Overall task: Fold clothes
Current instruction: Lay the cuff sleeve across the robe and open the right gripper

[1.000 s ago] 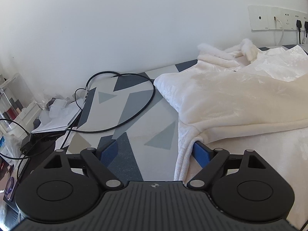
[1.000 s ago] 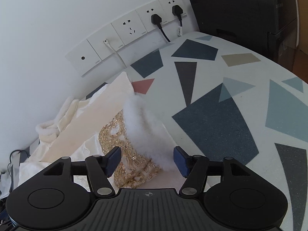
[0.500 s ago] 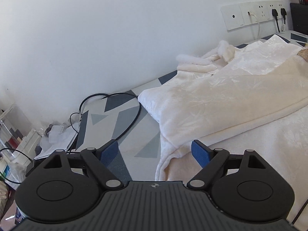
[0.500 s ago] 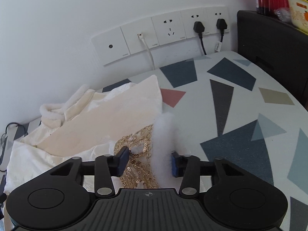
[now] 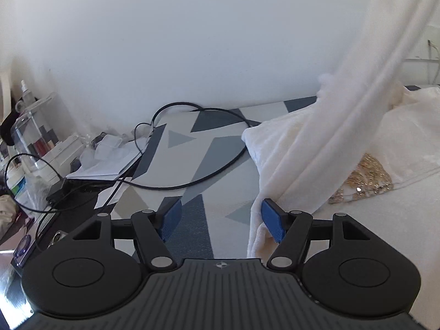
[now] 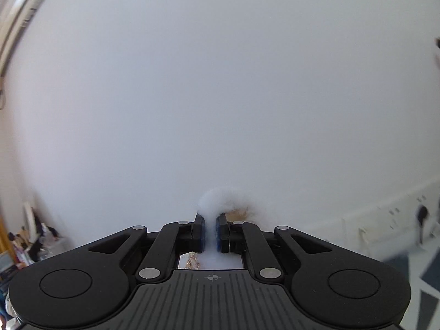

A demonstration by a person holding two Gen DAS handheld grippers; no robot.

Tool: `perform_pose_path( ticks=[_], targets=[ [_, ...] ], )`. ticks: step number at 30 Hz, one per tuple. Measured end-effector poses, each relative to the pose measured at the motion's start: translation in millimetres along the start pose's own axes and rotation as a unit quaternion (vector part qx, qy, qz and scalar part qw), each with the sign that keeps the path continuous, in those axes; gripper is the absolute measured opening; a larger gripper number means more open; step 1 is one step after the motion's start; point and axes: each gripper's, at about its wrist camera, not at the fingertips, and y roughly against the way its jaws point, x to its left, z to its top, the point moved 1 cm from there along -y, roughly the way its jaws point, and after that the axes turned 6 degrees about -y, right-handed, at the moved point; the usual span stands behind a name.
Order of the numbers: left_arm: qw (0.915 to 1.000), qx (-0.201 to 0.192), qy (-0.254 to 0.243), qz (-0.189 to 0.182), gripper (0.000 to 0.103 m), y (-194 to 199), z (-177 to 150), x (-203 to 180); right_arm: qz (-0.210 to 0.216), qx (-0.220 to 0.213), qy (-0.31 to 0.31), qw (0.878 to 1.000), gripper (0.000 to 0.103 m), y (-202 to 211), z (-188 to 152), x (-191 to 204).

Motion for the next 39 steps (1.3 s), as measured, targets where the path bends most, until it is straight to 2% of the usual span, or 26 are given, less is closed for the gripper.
perform_pose_path(
  ticks=[2, 3, 6, 9, 10, 12, 14, 17, 19, 20, 21, 25, 28, 29, 31, 32, 33, 34, 36, 39],
  targets=[
    [0.9994, 0.012, 0.018, 0.028, 0.066, -4, 0, 7, 0.038, -0.019, 0.021, 0.999, 0.006, -6, 11, 24],
    [0.9987, 0.022, 0.029, 0.035, 0.066, -8, -1, 12, 0.037, -0.019, 0.026, 0.999, 0.006, -9, 12, 25],
    [0.9971, 0.04, 0.063, 0.016, 0.066, -10, -6, 27, 0.002, -0.002, 0.032, 0.999, 0.006, -21, 8, 8],
    [0.9974, 0.025, 0.067, -0.001, 0.068, 3, -9, 32, -0.034, 0.015, 0.039, 0.999, 0.007, -32, 4, -10],
    [0.9978, 0.017, 0.063, -0.012, 0.07, 8, -9, 32, -0.046, 0.02, 0.041, 0.998, 0.007, -35, 3, -15],
    [0.9983, -0.004, 0.042, -0.039, 0.077, 18, -7, 25, -0.092, 0.057, 0.029, 0.994, 0.007, -46, -11, -49],
    [0.9977, -0.027, -0.003, -0.062, 0.08, 27, -5, 10, -0.117, 0.079, 0.008, 0.99, 0.007, -44, -26, -74],
    [0.9961, -0.025, -0.044, -0.072, 0.081, 23, -5, -8, -0.148, 0.106, -0.026, 0.983, 0.008, -39, -50, -110],
    [0.9949, -0.019, -0.065, -0.074, 0.081, 18, -5, -18, -0.168, 0.124, -0.049, 0.977, 0.016, -35, -66, -133],
    [0.9941, -0.015, -0.076, -0.076, 0.081, 16, -5, -23, -0.178, 0.133, -0.061, 0.973, 0.029, -33, -73, -145],
    [0.9932, -0.012, -0.086, -0.077, 0.081, 13, -5, -28, -0.188, 0.142, -0.072, 0.969, 0.035, -31, -81, -157],
    [0.9891, 0.002, -0.124, -0.08, 0.081, 4, -6, -46, -0.228, 0.177, -0.117, 0.95, 0.039, -23, -112, -204],
    [0.9909, 0.011, -0.114, -0.07, 0.081, -2, -4, -41, -0.256, 0.203, -0.151, 0.933, 0.045, -18, -136, -239],
    [0.9916, 0.013, -0.11, -0.067, 0.082, -4, -4, -39, -0.258, 0.206, -0.152, 0.932, 0.047, -15, -140, -241],
    [0.993, 0.021, -0.098, -0.062, 0.082, -8, -2, -35, -0.251, 0.21, -0.135, 0.935, 0.047, -18, -142, -233],
    [0.9941, 0.028, -0.085, -0.061, 0.083, -10, 0, -33, -0.247, 0.213, -0.125, 0.937, 0.041, -20, -143, -229],
    [0.9951, 0.035, -0.07, -0.06, 0.083, -13, 2, -29, -0.244, 0.215, -0.116, 0.939, 0.019, -22, -145, -226],
    [0.9957, 0.041, -0.058, -0.06, 0.083, -15, 3, -26, -0.244, 0.216, -0.103, 0.94, 0.014, -23, -144, -221],
    [0.9963, 0.046, -0.044, -0.058, 0.083, -17, 5, -23, -0.243, 0.21, -0.084, 0.943, 0.01, -23, -139, -211],
    [0.9966, 0.045, -0.045, -0.053, 0.083, -17, 5, -21, -0.238, 0.198, -0.091, 0.947, 0.009, -9, -129, -200]
  ],
)
